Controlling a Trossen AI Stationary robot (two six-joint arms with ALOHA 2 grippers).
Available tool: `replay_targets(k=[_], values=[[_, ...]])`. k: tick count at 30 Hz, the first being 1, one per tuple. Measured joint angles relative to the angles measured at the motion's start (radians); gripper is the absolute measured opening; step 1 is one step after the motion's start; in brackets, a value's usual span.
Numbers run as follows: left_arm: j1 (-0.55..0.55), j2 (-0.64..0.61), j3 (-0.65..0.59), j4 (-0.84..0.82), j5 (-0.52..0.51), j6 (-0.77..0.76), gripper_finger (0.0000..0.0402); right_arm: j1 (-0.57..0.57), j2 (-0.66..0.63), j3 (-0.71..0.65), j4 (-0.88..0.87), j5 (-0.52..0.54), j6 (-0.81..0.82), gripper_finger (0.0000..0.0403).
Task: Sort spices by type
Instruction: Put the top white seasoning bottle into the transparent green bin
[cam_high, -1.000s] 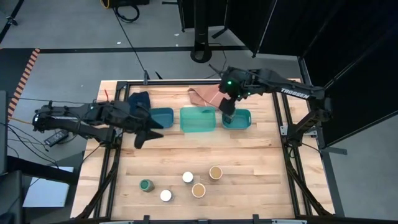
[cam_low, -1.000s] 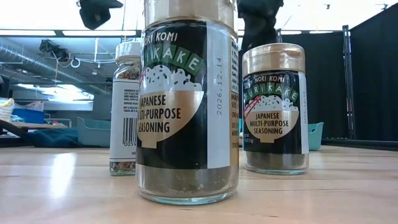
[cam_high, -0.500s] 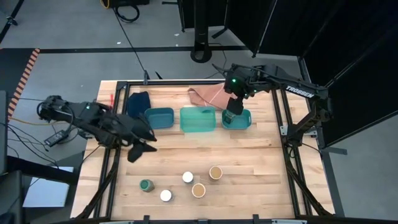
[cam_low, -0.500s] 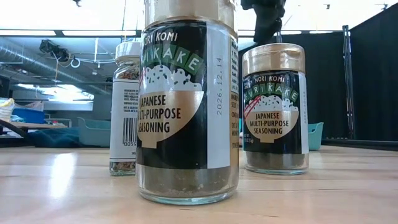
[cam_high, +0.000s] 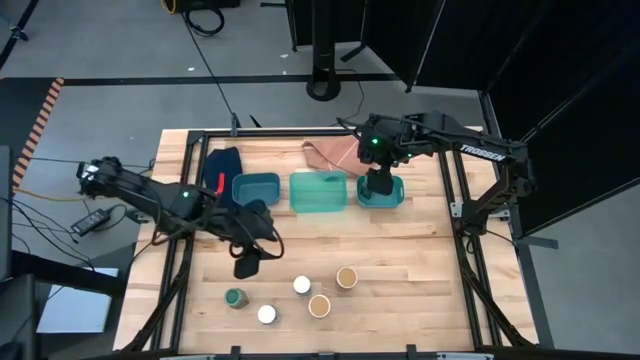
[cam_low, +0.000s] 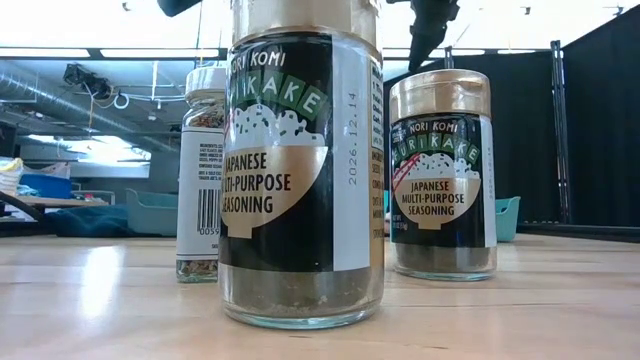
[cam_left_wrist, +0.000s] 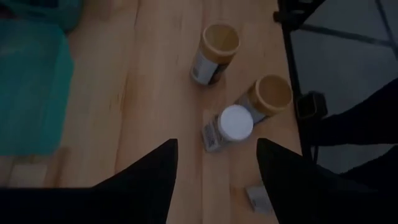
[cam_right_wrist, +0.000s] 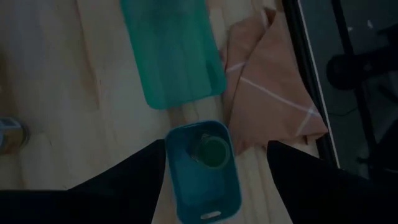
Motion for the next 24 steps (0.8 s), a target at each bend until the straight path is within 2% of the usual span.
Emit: replay_targets(k=[7,13,24], values=[[-0.002,0.095,0.0,0.092,-0.001,-0.005,0.0228,0.001,0.0,0.0,-0.01,0.0,-0.021,0.0295],[-0.014,0.173,0.0,0.224,0.011,-0.044,0.0248,0.001,0.0,-0.001,-0.038,0.0,-0.077,0.03],[-0.05,0.261,0.0,0.234,-0.031,-0.102,0.0276,0.001,0.0,-0.001,-0.039,0.0,-0.124,0.0302]])
